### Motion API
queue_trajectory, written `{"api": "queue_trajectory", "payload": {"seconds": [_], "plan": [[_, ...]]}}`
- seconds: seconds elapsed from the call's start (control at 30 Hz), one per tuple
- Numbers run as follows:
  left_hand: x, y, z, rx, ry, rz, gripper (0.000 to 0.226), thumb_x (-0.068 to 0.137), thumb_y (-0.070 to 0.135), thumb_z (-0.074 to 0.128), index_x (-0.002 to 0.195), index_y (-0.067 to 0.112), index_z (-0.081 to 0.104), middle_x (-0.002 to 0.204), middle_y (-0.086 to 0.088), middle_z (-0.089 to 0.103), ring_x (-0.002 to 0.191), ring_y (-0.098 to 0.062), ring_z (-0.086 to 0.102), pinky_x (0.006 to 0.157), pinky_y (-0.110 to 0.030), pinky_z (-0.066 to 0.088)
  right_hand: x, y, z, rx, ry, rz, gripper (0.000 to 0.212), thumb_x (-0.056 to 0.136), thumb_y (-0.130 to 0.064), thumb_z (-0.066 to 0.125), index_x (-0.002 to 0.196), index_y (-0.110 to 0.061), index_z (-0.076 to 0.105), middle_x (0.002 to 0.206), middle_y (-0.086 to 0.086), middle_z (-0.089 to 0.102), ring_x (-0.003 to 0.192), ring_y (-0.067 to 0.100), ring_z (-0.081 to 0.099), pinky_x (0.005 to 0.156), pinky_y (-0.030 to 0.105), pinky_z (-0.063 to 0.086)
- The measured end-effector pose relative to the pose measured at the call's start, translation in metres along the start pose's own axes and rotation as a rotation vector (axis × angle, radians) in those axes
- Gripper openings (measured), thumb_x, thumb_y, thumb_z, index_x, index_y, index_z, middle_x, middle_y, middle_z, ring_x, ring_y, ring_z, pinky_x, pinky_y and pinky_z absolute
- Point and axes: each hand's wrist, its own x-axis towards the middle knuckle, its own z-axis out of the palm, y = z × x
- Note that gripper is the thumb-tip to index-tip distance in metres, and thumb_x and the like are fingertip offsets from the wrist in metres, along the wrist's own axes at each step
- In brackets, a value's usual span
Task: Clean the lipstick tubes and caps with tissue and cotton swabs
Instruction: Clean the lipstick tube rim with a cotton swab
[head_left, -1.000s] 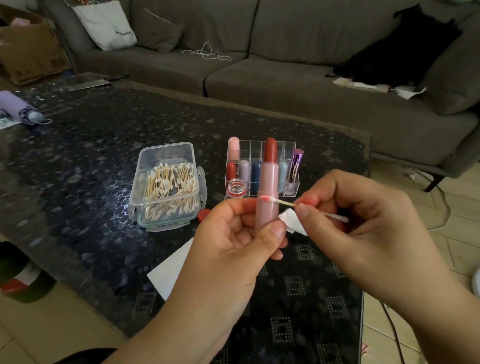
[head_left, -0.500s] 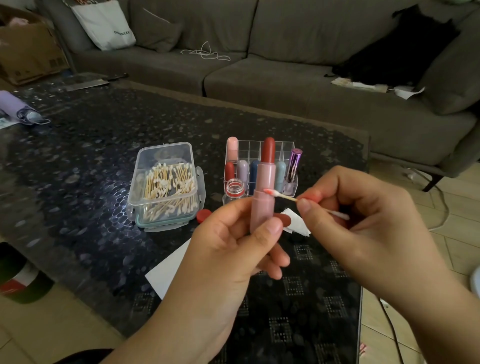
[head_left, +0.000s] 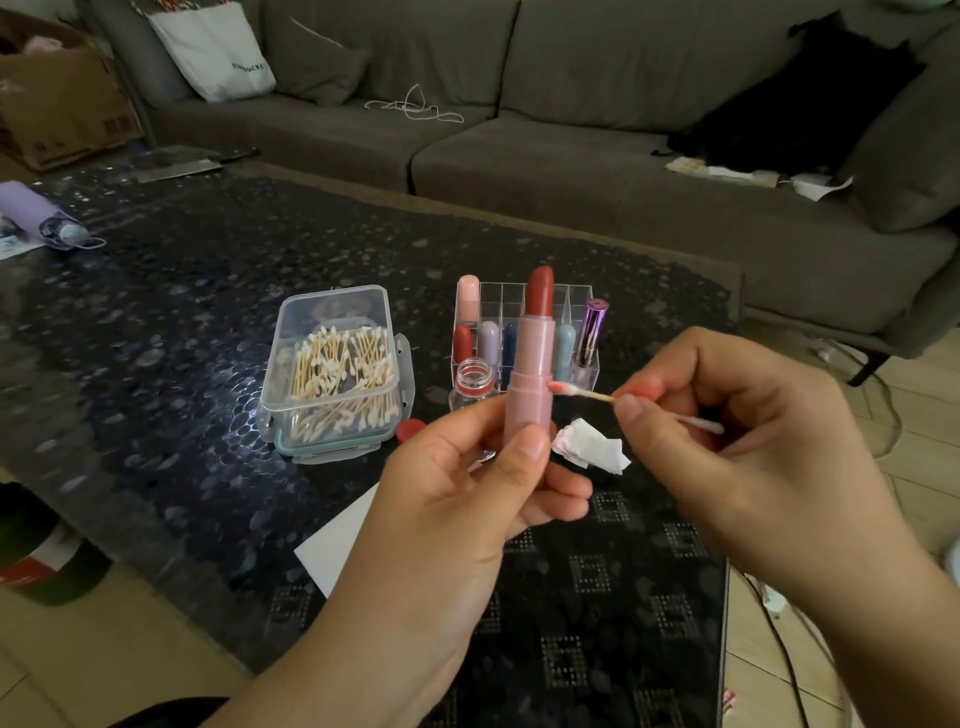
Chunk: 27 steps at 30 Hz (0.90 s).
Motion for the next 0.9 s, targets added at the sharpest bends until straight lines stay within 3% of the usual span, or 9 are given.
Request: {"api": "queue_trajectory", "payload": {"seconds": [0.1,0.23,0.43,0.57,0.63,0.7,0.77,0.9], "plan": [[0.0003,-0.0008,0.0,0.016,-0.012,-0.003,0.023,0.078,0.022,0.065,0.098,0.01,0.071,0.066,-0.001,0.067,0.062,-0.017,0.067,0.057,-0.02,0.053,-0.0001,0.0001,0.0022,-0.003,0.014,-0.017,0.012,0.079,-0.034,0.059,0.075,-0.023,0.059,0.059,0.006,0.053,0.046,0.014,0.042,0.046,0.012,0.035],[-0.0009,-0.0017,0.0001,0.041,-0.024,-0.005,0.034,0.07,0.021,0.062,0.102,0.009,0.068,0.065,0.0,0.066,0.061,-0.016,0.066,0.057,-0.019,0.052,-0.0003,0.0001,0.0031,0.001,-0.039,-0.029,0.012,0.079,-0.033,0.059,0.074,-0.022,0.059,0.056,0.005,0.05,0.044,0.012,0.039,0.047,0.01,0.033],[0.0005,-0.0022,-0.0009,0.033,-0.02,0.019,0.024,0.079,0.024,0.071,0.098,0.01,0.069,0.065,0.0,0.067,0.06,-0.014,0.066,0.056,-0.02,0.052,0.0003,0.0002,0.0025,-0.01,-0.017,-0.02,0.013,0.079,-0.034,0.059,0.075,-0.022,0.06,0.058,0.007,0.052,0.046,0.016,0.041,0.046,0.013,0.034],[0.0,-0.0041,-0.0016,0.07,-0.022,0.045,0.034,0.067,0.025,0.066,0.097,0.01,0.067,0.065,-0.001,0.068,0.06,-0.014,0.066,0.057,-0.021,0.053,0.001,0.0009,0.0018,0.006,-0.018,-0.005,0.014,0.079,-0.035,0.059,0.073,-0.022,0.059,0.057,0.006,0.051,0.045,0.012,0.038,0.047,0.009,0.032],[-0.0001,-0.0042,-0.0017,0.081,-0.031,0.049,0.031,0.071,0.025,0.069,0.098,0.01,0.067,0.064,-0.001,0.067,0.061,-0.014,0.066,0.058,-0.021,0.053,0.0018,0.0014,0.0017,0.01,0.003,0.006,0.016,0.08,-0.036,0.058,0.074,-0.021,0.059,0.057,0.007,0.051,0.045,0.013,0.038,0.046,0.01,0.032],[0.0005,-0.0053,-0.0025,0.081,-0.032,0.049,0.025,0.078,0.025,0.072,0.098,0.011,0.067,0.065,-0.001,0.068,0.061,-0.014,0.066,0.059,-0.021,0.053,0.0017,0.0007,0.0025,0.019,-0.028,0.013,0.014,0.08,-0.034,0.061,0.074,-0.021,0.06,0.054,0.003,0.05,0.044,0.007,0.037,0.046,0.009,0.032],[0.001,-0.007,-0.0028,0.083,-0.029,0.05,0.028,0.071,0.022,0.067,0.098,0.012,0.068,0.067,-0.001,0.068,0.061,-0.014,0.067,0.059,-0.021,0.053,0.0012,-0.0001,0.0029,0.028,-0.069,0.021,0.01,0.081,-0.028,0.064,0.073,-0.022,0.061,0.051,-0.001,0.048,0.044,0.002,0.037,0.046,0.007,0.031],[0.0003,-0.0057,-0.0017,0.125,-0.025,0.072,0.025,0.074,0.024,0.075,0.096,0.014,0.067,0.067,-0.001,0.069,0.061,-0.014,0.067,0.059,-0.021,0.053,0.0018,-0.0005,0.0028,0.021,0.002,0.021,0.016,0.08,-0.035,0.059,0.073,-0.021,0.06,0.057,0.006,0.051,0.044,0.009,0.038,0.046,0.009,0.032]]}}
